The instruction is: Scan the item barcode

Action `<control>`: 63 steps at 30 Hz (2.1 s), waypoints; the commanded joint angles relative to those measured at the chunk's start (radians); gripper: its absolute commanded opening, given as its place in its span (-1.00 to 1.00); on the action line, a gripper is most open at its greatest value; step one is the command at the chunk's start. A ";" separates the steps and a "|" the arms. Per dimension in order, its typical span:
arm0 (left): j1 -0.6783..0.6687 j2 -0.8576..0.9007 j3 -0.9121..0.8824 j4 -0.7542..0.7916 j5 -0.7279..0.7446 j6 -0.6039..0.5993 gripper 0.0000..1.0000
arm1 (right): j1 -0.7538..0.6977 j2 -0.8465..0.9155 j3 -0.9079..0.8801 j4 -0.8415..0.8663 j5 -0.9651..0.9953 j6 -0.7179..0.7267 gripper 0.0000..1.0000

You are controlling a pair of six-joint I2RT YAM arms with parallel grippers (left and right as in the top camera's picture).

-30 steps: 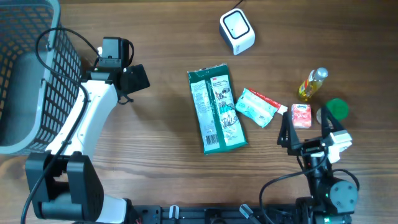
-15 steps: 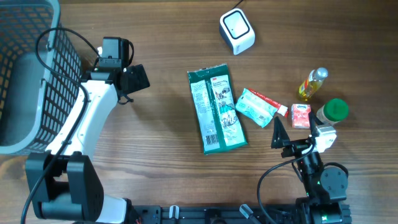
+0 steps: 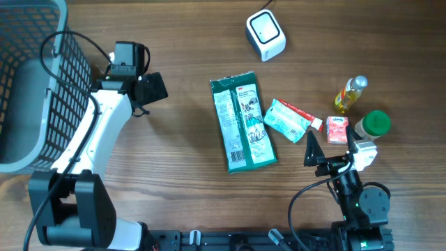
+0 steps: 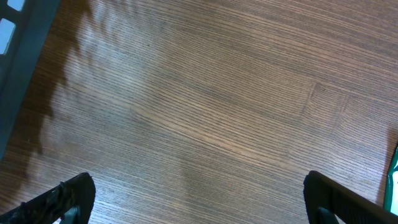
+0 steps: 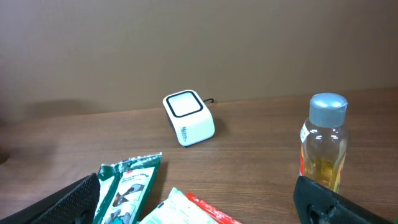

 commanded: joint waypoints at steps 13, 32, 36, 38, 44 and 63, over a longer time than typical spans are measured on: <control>0.004 0.002 0.003 0.000 -0.012 0.013 1.00 | -0.006 -0.014 -0.001 0.005 -0.006 0.012 1.00; 0.002 -0.673 0.004 0.000 -0.012 0.013 1.00 | -0.006 -0.014 -0.001 0.005 -0.006 0.013 1.00; 0.002 -0.835 0.003 -0.001 -0.013 0.013 1.00 | -0.006 -0.014 -0.001 0.005 -0.006 0.013 0.99; 0.002 -0.916 0.004 -0.001 -0.013 0.013 1.00 | -0.006 -0.014 -0.001 0.005 -0.005 0.012 0.99; 0.002 -1.028 -0.021 -0.216 0.059 0.002 1.00 | -0.006 -0.014 -0.001 0.005 -0.005 0.012 0.99; 0.002 -1.530 -0.644 0.571 0.178 0.002 1.00 | -0.006 -0.014 -0.001 0.005 -0.006 0.012 0.99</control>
